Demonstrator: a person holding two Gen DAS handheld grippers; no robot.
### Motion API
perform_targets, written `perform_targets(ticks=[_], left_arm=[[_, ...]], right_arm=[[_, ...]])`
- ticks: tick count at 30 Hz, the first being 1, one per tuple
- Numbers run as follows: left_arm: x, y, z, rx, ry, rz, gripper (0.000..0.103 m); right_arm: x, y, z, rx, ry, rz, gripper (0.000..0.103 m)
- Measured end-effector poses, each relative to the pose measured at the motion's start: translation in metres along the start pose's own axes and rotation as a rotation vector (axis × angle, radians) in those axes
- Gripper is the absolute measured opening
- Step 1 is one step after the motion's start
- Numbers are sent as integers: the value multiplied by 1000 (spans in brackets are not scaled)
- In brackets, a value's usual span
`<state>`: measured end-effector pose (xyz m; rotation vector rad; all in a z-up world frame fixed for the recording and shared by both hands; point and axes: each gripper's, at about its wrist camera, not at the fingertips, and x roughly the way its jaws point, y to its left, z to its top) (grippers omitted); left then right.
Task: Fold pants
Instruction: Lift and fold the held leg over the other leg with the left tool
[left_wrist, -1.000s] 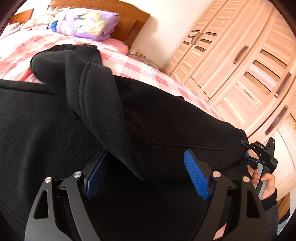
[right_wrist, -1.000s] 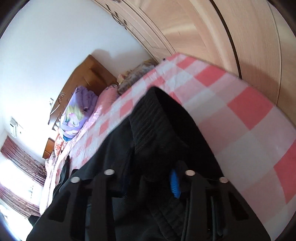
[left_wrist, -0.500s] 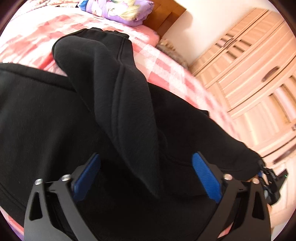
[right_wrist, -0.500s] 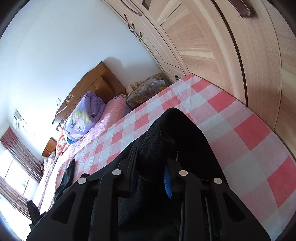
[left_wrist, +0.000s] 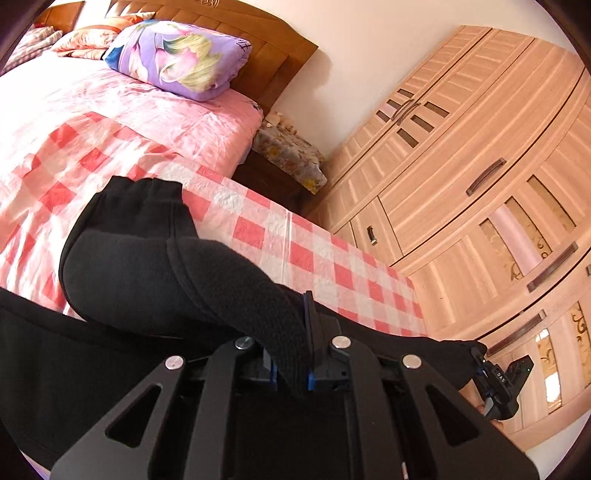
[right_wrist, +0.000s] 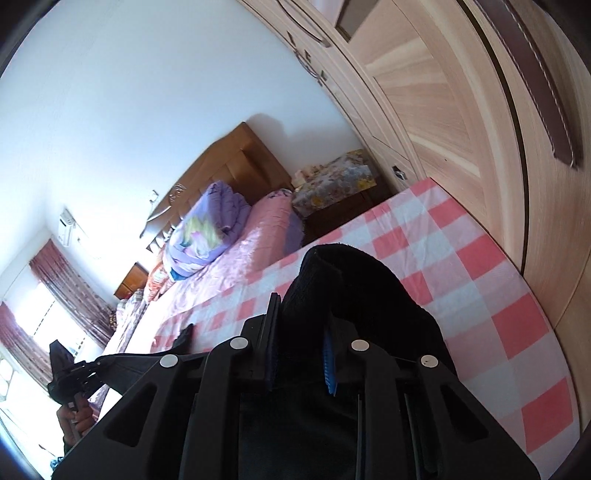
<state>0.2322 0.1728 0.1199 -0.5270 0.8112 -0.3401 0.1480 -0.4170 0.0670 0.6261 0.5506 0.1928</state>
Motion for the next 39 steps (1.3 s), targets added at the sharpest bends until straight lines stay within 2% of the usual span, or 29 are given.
perform_targets(ticks=[4,6,9,11,15,17,20,23,25,27,30,34,37,39], left_arm=[[-6,7,-16,41,21,-13,10],[-3,14,-31,47,57,0,10],[-1,30,-72,71,126,9,10],[2,37,-96,90,169,26,10],[18,53,-120,89,251,43,10],[16,48,-118,95,238,44,10],[-4,31,-106,121,158,22,10],[-23,27,-110,141,109,8,11],[-17,35,-125,134,142,17,11],[1,52,-145,107,219,39,11],[21,67,-166,92,279,92,11],[24,72,-171,72,260,92,11],[10,64,-166,81,205,79,12],[5,63,-166,81,188,82,12]], right_arm=[[-17,-2,-18,-17,16,17,22],[-23,-14,-35,2,35,16,22],[-35,-36,-67,28,73,6,22],[-37,-48,-88,32,111,-30,22],[-39,-56,-99,41,144,-59,22],[-50,-47,-93,23,108,-46,22],[-65,-37,-86,3,54,-34,22],[-69,-45,-101,7,55,-50,22],[-58,-66,-122,52,105,-83,22],[-47,-86,-139,104,148,-105,22],[-50,-99,-147,157,130,-56,22],[-54,-84,-143,100,121,-82,22],[-62,-77,-142,84,90,-65,22],[-60,-79,-145,76,91,-85,22]])
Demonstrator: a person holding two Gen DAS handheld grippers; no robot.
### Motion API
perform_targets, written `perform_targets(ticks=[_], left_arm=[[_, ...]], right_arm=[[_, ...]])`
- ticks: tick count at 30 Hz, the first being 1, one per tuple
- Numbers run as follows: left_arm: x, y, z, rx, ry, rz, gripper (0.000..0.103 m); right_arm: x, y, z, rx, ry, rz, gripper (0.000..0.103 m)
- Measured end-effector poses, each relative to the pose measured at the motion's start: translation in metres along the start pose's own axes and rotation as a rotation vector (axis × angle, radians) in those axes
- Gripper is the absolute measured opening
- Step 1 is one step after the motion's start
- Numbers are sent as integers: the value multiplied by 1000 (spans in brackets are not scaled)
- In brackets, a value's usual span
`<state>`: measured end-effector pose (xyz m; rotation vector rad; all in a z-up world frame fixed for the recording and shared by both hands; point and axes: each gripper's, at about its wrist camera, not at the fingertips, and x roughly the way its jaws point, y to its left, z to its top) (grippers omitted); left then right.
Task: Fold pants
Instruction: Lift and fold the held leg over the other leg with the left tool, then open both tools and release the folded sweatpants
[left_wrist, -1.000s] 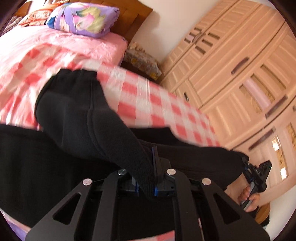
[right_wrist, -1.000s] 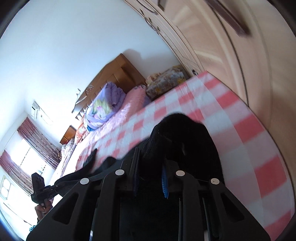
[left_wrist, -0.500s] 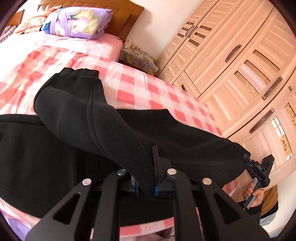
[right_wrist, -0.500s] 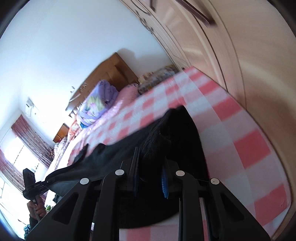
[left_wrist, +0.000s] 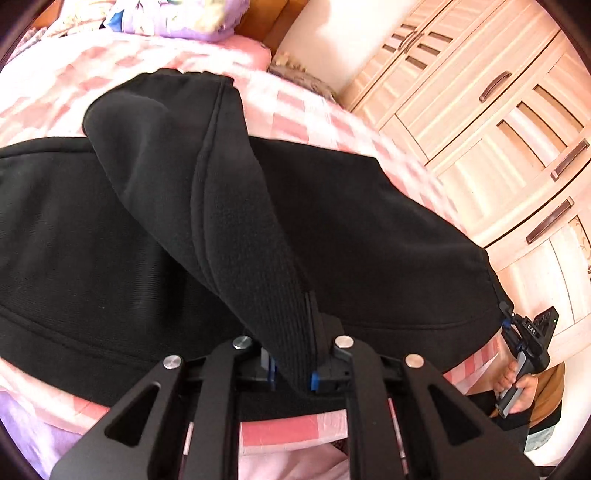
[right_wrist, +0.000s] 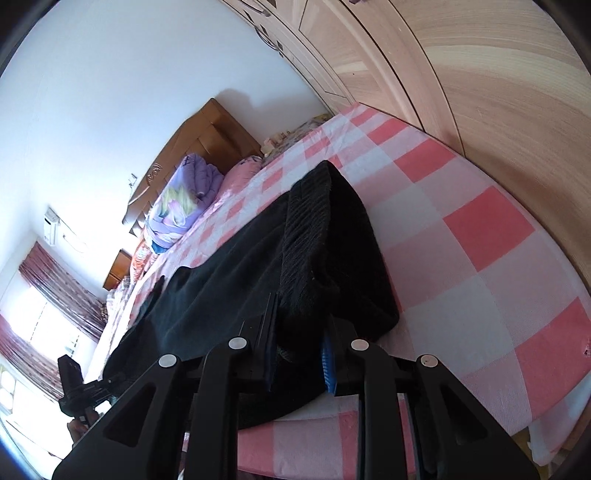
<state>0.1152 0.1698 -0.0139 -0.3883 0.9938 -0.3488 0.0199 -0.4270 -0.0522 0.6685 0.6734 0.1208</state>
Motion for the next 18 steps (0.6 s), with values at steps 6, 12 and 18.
perform_targets(ticks=[6,12,18], left_arm=[[22,12,-9,-47,40,14,13],[4,4,-6,-10,3,23,14],[11,8,-17,32,30,84,46]], right_arm=[[3,-10,-4,55,8,11,22],[4,-5,-4,33,3,-31,22],[1,-4,-6,1,12,-56,45]])
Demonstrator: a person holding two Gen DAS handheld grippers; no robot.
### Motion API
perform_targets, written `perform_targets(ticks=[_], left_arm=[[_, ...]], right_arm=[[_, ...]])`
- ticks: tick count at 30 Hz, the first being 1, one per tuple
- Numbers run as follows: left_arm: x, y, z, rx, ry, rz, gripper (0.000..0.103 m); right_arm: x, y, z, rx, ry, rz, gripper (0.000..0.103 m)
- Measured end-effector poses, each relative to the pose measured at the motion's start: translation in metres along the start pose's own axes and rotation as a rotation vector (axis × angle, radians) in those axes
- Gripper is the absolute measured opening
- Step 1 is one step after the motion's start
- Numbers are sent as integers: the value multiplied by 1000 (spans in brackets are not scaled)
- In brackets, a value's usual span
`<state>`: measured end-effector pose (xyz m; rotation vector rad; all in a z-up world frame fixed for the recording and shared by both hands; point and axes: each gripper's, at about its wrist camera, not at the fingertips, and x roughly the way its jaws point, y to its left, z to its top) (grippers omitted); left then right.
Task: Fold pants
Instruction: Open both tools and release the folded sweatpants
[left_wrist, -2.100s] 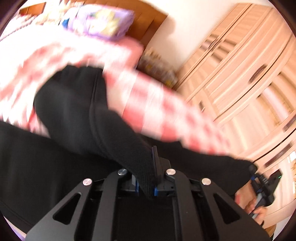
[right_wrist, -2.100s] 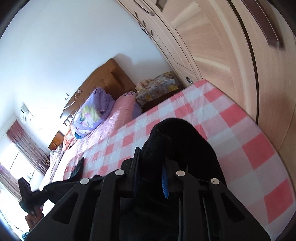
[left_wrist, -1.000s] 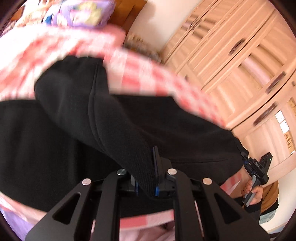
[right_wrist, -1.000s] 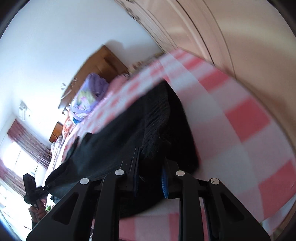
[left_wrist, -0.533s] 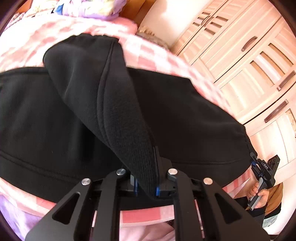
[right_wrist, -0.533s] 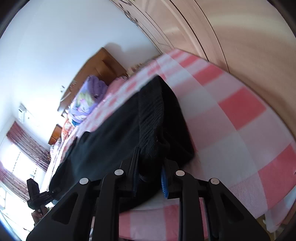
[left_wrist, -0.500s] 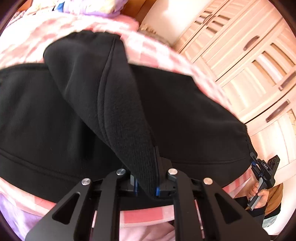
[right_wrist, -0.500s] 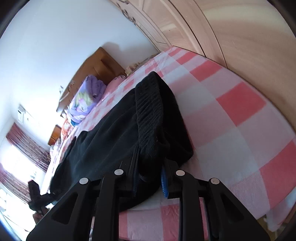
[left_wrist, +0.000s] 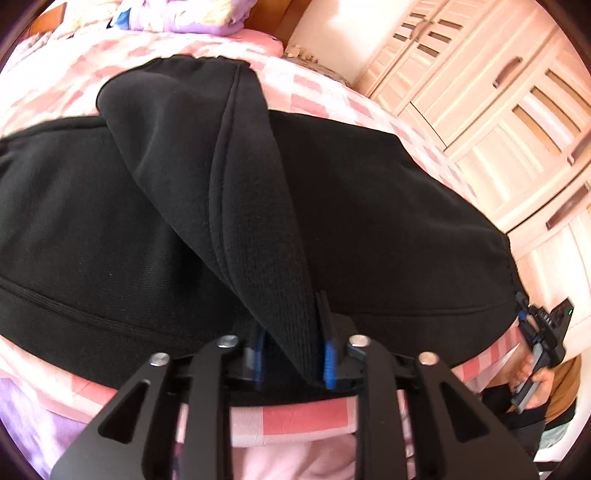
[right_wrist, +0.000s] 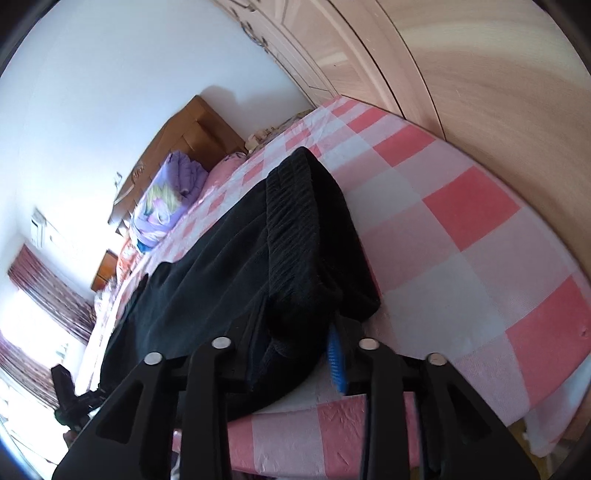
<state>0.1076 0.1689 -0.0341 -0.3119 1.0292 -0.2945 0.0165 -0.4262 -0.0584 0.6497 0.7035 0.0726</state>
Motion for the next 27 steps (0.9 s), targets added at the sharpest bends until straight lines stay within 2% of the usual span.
perform_targets(ticks=[1,2,3,8,11,15,19,23,24,26,27], left_arm=[[-7,-2,0,19,-22,33,83],[-14,-2,0,27,-56,68,95],[-25,-2,-2,32,-107,88,99],[-37,6,-8,-36,-111,-78,99],[-28,5,-11,-68,-100,-80,98],[-17,-5,-16,-98,-86,-158,93],[-7,-28,-25,-55,-76,-186,91],[3,-40,-32,-52,-75,-201,90],[3,-43,-32,-49,-85,-191,88],[4,-47,-33,-45,-88,-203,72],[3,-48,-34,-47,-96,-204,53]], right_arm=[[-4,3,0,-16,-4,-6,62],[-8,5,1,-23,-12,-10,69],[-12,7,0,-28,-23,-4,71],[-17,13,-16,-19,-19,106,71],[-6,19,-29,2,15,131,68],[3,35,-50,-22,50,175,61],[8,55,-69,-64,68,220,53],[21,72,-85,-84,112,271,47],[24,74,-87,-83,123,278,43],[33,83,-96,-83,152,298,34],[36,87,-98,-89,158,300,27]])
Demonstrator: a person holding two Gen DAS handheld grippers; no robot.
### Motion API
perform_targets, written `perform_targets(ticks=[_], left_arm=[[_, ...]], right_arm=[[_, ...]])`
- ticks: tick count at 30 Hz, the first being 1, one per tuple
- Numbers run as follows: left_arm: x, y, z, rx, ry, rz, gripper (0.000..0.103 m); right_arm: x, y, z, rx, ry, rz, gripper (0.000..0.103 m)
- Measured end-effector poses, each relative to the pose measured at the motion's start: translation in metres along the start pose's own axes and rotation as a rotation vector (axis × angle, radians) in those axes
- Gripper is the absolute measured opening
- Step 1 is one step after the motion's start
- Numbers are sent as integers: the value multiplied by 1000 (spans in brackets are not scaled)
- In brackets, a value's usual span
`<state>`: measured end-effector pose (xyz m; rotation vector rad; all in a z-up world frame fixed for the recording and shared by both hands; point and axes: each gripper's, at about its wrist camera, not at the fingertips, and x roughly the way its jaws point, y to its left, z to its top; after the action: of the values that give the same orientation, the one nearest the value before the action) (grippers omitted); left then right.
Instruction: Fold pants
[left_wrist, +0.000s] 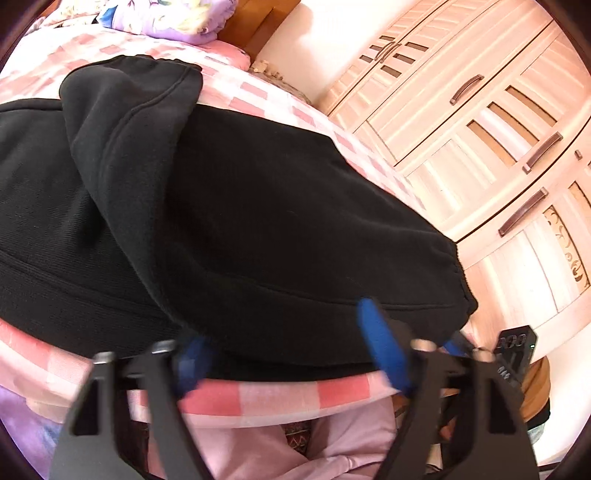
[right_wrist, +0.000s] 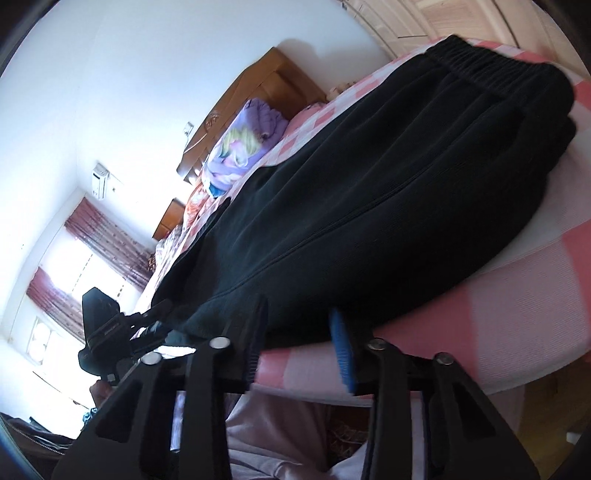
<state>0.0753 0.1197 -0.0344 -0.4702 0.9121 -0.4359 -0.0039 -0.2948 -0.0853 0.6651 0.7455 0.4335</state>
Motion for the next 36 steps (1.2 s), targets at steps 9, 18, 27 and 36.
perform_targets(ticks=[9,18,27,36], left_arm=[[-16,-4,-4,71,-27,31,11],[-1,7,-13,62,40,55,12],[-37,9,-8,99,-38,203,96],[-72,-63,10,318,-287,261,101]], right_arm=[[-18,27,-3,-66,-54,-1,9],[-6,9,-11,-13,22,-37,10],[-28,32,-9,-107,60,-110,81],[-28,82,34,-378,-86,-236,81]])
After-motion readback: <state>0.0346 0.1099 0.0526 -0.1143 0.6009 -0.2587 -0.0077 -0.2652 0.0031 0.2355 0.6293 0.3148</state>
